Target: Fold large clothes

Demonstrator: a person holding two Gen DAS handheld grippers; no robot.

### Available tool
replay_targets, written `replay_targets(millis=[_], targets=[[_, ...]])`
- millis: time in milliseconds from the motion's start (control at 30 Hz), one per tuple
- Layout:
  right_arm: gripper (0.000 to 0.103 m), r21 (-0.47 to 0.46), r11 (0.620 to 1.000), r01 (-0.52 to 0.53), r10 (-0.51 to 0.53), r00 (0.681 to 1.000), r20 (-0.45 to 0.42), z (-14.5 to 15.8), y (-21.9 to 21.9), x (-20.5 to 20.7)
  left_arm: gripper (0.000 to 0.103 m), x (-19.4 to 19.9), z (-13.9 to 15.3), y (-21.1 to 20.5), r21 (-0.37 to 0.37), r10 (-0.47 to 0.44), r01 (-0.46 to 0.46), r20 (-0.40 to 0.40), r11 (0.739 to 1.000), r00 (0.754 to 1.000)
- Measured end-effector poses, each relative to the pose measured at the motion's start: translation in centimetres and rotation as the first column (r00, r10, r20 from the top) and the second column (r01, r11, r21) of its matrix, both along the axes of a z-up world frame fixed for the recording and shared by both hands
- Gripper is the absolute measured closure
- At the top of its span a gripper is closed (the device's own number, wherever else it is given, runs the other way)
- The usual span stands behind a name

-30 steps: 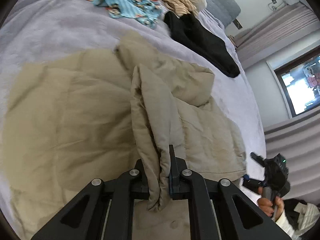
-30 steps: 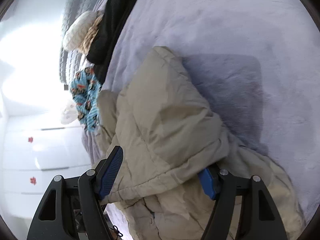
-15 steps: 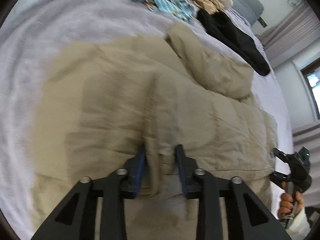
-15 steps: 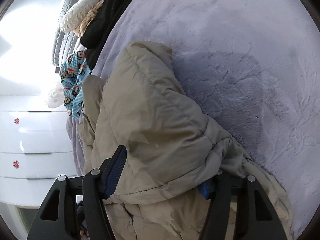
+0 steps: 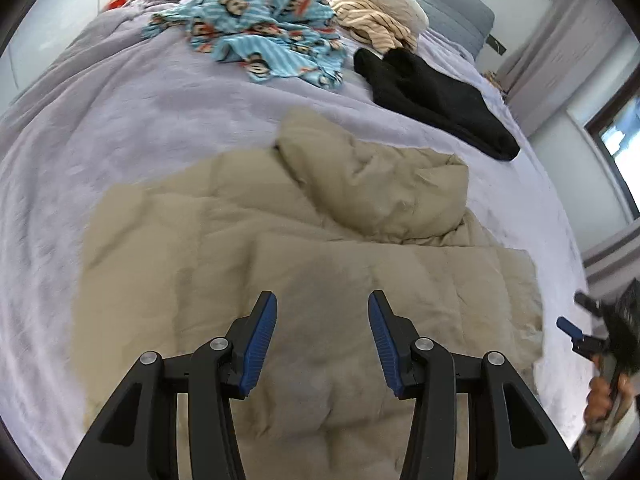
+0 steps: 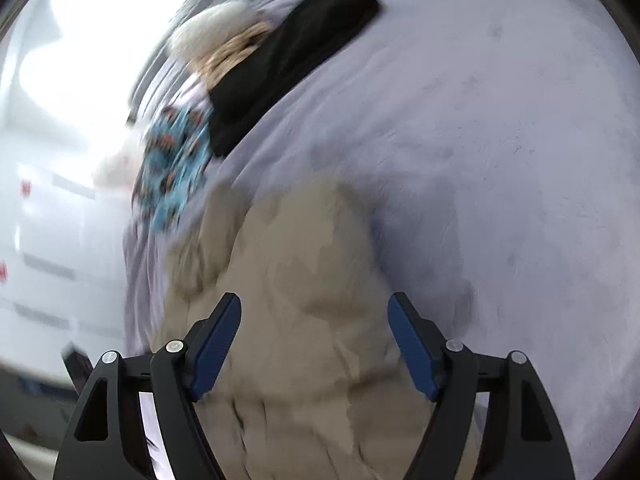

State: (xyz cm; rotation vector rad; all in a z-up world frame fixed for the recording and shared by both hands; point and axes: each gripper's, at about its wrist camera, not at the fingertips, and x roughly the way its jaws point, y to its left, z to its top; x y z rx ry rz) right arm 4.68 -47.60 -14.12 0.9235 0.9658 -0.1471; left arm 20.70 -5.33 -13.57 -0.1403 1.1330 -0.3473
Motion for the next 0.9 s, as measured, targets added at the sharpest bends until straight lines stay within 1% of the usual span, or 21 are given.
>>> replay_targets(millis=[67, 133, 167, 200, 233, 267, 300, 333, 367, 400, 433, 500, 567, 633, 700, 733, 767, 800, 833, 867, 900], targets=[[0.024, 0.104, 0.993, 0.062, -0.060, 0.998, -0.021, -2.5, -1.8, 1.5, 0.054, 0.9, -1.7, -1.3, 0.048, 0.020, -0.019, -0.018, 0.999, 1.000], [0.024, 0.210, 0.972, 0.108, -0.101, 0.994, -0.046, -5.6, -3.2, 2.9, 0.054, 1.2, -3.0, -1.5, 0.064, 0.031, -0.029, -0.033, 0.997, 0.999], [0.024, 0.247, 0.961, 0.126, -0.114, 0.992, -0.062, -7.0, -3.6, 3.3, 0.054, 1.2, -3.6, -1.4, 0.086, 0.037, -0.035, -0.032, 0.996, 0.999], [0.029, 0.292, 0.945, 0.144, -0.126, 0.989, -0.081, -8.2, -3.8, 3.8, 0.054, 1.0, -3.9, -1.3, 0.098, 0.039, -0.036, -0.029, 0.995, 0.999], [0.040, 0.328, 0.933, 0.151, -0.130, 0.988, -0.084, -8.9, -3.5, 4.5, 0.054, 0.9, -4.2, -1.0, 0.111, 0.042, -0.039, -0.027, 0.993, 0.999], [0.072, 0.390, 0.911, 0.138, -0.122, 0.990, -0.064, -9.5, -3.3, 5.0, 0.054, 0.8, -4.5, -0.8, 0.116, 0.044, -0.040, -0.029, 0.992, 0.999], [0.077, 0.417, 0.903, 0.101, -0.095, 0.995, -0.037, -9.3, -2.7, 5.7, 0.054, 0.9, -4.8, -0.6, 0.119, 0.050, -0.046, -0.037, 0.992, 0.998], [0.079, 0.386, 0.920, 0.063, -0.063, 0.998, -0.011, -8.6, -2.2, 6.2, 0.054, 1.0, -5.0, -0.5, 0.117, 0.054, -0.048, -0.043, 0.992, 0.998], [0.084, 0.279, 0.960, -0.009, 0.003, 1.000, 0.021, -7.0, -1.4, 7.0, 0.054, 1.1, -5.2, -0.4, 0.114, 0.056, -0.050, -0.046, 0.992, 0.997], [0.086, 0.213, 0.976, -0.042, 0.039, 0.999, 0.019, -6.3, -1.0, 7.3, 0.054, 1.0, -5.3, -0.4, 0.116, 0.056, -0.050, -0.047, 0.992, 0.997], [0.087, 0.127, 0.988, -0.082, 0.083, 0.997, 0.001, -5.7, -0.6, 7.7, 0.054, 1.0, -5.4, -0.6, 0.122, 0.054, -0.048, -0.046, 0.991, 0.997], [0.088, -0.047, 0.988, -0.150, 0.146, 0.987, -0.071, -5.5, 0.0, 8.7, 0.054, 1.0, -5.7, -1.3, 0.143, 0.040, -0.034, -0.036, 0.989, 0.999], [0.088, -0.156, 0.967, -0.200, 0.182, 0.975, -0.126, -6.2, 0.4, 9.0, 0.054, 0.8, -6.0, -1.8, 0.167, 0.023, -0.018, -0.027, 0.986, 0.999], [0.088, -0.232, 0.941, -0.245, 0.212, 0.964, -0.160, -6.7, 0.8, 8.9, 0.054, 0.7, -6.2, -2.1, 0.177, 0.013, -0.009, -0.022, 0.984, 1.000], [0.088, -0.364, 0.882, -0.299, 0.239, 0.950, -0.200, -6.1, 2.5, 8.3, 0.054, 0.6, -6.3, -2.2, 0.193, 0.006, -0.003, -0.018, 0.981, 1.000], [0.088, -0.449, 0.831, -0.329, 0.257, 0.942, -0.216, -5.3, 3.8, 7.9, 0.054, 0.6, -6.3, -2.2, 0.196, 0.004, -0.001, -0.016, 0.981, 1.000], [0.088, -0.515, 0.782, -0.351, 0.270, 0.936, -0.227, -4.9, 4.8, 7.8, 0.054, 0.5, -6.4, -2.2, 0.197, 0.003, 0.000, -0.016, 0.980, 1.000], [0.088, -0.577, 0.724, -0.380, 0.289, 0.925, -0.246, -4.5, 5.9, 7.3, 0.054, 0.6, -6.4, -2.2, 0.198, 0.002, 0.001, -0.015, 0.980, 1.000], [0.088, -0.610, 0.686, -0.397, 0.295, 0.918, -0.266, -4.3, 6.6, 7.0, 0.054, 0.5, -6.4, -2.2, 0.202, 0.001, 0.001, -0.013, 0.979, 1.000], [0.088, -0.647, 0.637, -0.419, 0.298, 0.908, -0.295, -4.4, 6.9, 6.5, 0.054, 0.5, -6.4, -2.2, 0.205, 0.000, 0.002, -0.012, 0.979, 1.000], [0.088, -0.663, 0.609, -0.435, 0.292, 0.901, -0.322, -4.7, 6.7, 6.1, 0.054, 0.5, -6.4, -2.4, 0.213, -0.001, 0.003, -0.010, 0.977, 1.000]])
